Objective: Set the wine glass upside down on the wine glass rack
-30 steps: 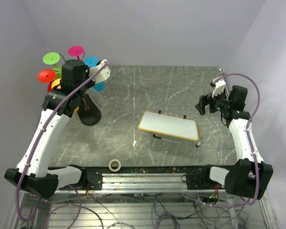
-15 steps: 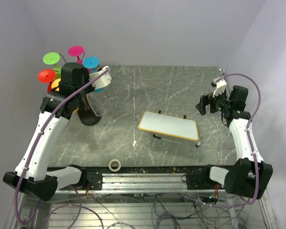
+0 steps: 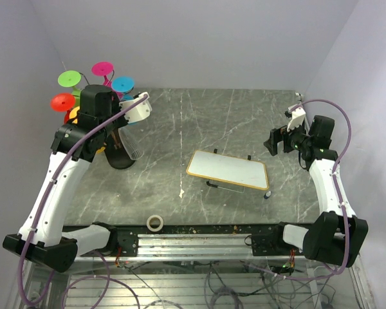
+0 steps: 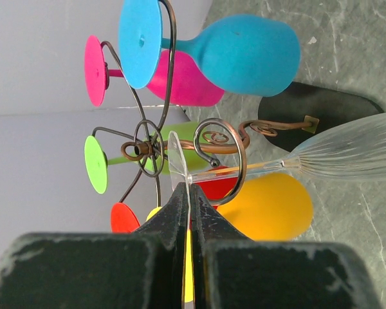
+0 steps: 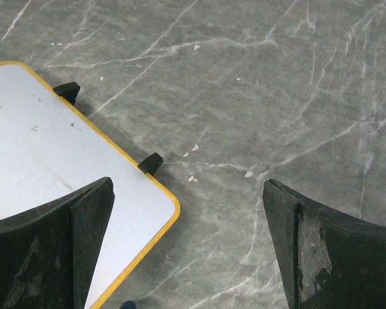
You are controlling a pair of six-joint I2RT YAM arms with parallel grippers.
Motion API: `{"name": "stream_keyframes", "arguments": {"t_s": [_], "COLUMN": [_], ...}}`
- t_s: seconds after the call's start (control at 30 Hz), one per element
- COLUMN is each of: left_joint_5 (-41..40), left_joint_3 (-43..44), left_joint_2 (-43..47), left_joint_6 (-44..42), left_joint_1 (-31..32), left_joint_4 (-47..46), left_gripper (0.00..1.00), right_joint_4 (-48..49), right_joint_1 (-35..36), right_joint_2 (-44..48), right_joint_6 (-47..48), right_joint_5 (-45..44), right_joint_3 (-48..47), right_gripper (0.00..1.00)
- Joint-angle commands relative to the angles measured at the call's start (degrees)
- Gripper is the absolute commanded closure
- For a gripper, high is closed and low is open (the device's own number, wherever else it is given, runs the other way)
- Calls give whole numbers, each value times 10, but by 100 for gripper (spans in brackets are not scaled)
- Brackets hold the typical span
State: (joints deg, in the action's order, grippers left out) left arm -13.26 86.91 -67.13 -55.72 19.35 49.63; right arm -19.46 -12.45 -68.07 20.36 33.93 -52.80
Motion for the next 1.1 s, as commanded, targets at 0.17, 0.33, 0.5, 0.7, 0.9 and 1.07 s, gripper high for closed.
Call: {"name": "stream_keyframes", "arguments": {"t_s": [0.17, 0.33, 0.5, 0.7, 0.9, 1.07], "left_joint_5": [38, 51, 59, 61, 58, 59], "left_joint_3": [33, 33, 26, 20, 14, 8], "left_joint_2": [10, 7, 1, -10, -19, -22], "left_joint_6": [-7, 0, 7, 15, 15, 18], "left_joint_1": [5, 5, 5, 6, 8, 9], "left_joint_4": [11, 1, -16, -32, -42, -47], "left_gripper": [93, 93, 93, 93, 91, 89], "right_joint_4": [15, 15, 15, 16, 16, 15], "right_joint_1": [-6, -6, -7, -8, -8, -9], "right_joint_2": [-2, -2, -2, -1, 0, -1], "right_joint_6": [-2, -2, -2, -2, -2, -2], "right_joint_5": [7, 7, 7, 5, 5, 5], "right_joint_3": [5, 5, 5, 5, 5, 6], "right_gripper": [0, 0, 0, 0, 0, 0]}}
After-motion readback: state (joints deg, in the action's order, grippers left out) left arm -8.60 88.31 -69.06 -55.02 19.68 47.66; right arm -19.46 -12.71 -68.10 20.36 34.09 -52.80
